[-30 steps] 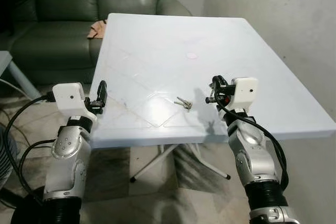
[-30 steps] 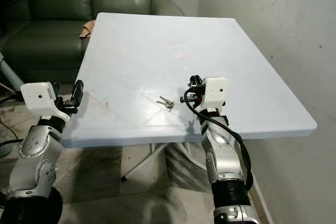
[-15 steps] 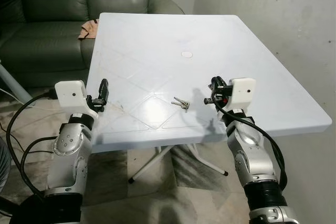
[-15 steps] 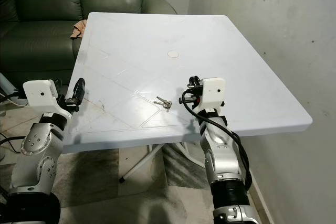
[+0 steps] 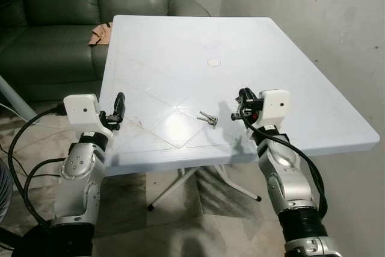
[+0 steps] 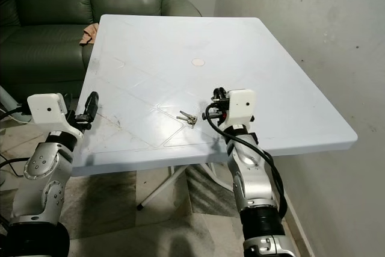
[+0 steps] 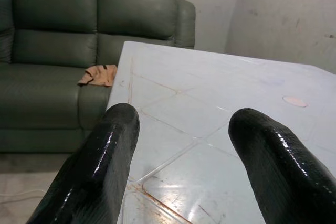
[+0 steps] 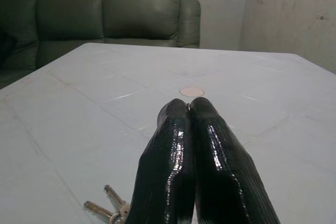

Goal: Hang keys on a hook

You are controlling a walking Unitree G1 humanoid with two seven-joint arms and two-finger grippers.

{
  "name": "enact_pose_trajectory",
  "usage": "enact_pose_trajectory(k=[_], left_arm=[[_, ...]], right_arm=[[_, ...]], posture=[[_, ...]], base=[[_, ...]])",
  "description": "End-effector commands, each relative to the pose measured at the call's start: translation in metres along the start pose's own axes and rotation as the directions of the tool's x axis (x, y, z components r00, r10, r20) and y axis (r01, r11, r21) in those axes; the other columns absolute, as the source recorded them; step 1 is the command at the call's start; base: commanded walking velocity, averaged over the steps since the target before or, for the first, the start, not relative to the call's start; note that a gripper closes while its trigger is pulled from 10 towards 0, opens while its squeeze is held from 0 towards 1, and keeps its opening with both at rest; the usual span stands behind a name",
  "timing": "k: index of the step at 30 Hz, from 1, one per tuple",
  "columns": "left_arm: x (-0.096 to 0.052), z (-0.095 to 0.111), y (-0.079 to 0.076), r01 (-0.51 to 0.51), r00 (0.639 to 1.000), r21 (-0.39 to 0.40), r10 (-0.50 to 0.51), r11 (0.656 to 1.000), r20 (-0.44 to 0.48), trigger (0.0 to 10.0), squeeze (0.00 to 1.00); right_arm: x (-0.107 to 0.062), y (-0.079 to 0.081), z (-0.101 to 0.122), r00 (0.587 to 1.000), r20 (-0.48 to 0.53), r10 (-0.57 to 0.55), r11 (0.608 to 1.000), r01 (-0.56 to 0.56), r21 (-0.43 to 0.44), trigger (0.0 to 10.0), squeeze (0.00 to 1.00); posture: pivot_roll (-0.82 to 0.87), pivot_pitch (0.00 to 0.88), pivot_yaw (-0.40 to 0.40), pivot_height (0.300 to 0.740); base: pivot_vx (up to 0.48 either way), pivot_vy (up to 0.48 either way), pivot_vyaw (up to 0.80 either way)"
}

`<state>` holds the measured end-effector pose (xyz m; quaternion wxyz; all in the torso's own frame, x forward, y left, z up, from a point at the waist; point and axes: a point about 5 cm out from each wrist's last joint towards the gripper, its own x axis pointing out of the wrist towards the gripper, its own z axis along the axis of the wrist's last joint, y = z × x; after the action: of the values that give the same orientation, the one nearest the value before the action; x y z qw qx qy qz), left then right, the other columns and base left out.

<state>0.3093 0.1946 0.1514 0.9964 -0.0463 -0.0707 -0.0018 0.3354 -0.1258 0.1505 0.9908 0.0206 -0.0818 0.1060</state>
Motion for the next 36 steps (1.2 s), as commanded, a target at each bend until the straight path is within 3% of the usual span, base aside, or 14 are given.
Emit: enact_pose_trajectory(k=[1, 7, 17, 36], left_arm=[[-0.0009, 0.0016, 0.0008, 0.000, 1.000, 0.004, 0.000, 1.000, 0.000, 10.0, 0.00], [-0.0009, 0.0014, 0.0009, -0.002, 1.000, 0.002, 0.002, 1.000, -0.003, 10.0, 0.00], [-0.0006, 0.0007, 0.0012, -0.034, 0.999, 0.002, 0.034, 0.999, -0.012, 10.0, 0.00], [0.0017, 0.0012, 0.0002, -0.024, 0.999, -0.023, 0.023, 0.999, -0.032, 10.0, 0.00]], right_arm=[[-0.0004, -0.0001, 0.0011, 1.000, 0.007, -0.001, 1.000, 0.001, -0.008, 10.0, 0.00], [-0.0004, 0.0001, 0.0013, 1.000, 0.006, 0.002, 1.000, -0.002, -0.008, 10.0, 0.00], [-0.0008, 0.0008, 0.0014, 1.000, 0.003, 0.013, 1.000, -0.013, -0.013, 10.0, 0.00], [-0.0009, 0.0028, 0.0065, 0.998, 0.045, 0.039, 0.999, -0.039, -0.012, 10.0, 0.00]], posture=[[-0.09, 0.000, -0.032, 0.724], [-0.09, 0.000, -0.035, 0.724], [-0.08, 0.000, -0.039, 0.724], [-0.09, 0.000, -0.045, 0.724]], base=[[0.000, 0.345, -0.75], [0.000, 0.345, -0.75], [0.000, 0.000, -0.71], [0.013, 0.000, 0.00]])
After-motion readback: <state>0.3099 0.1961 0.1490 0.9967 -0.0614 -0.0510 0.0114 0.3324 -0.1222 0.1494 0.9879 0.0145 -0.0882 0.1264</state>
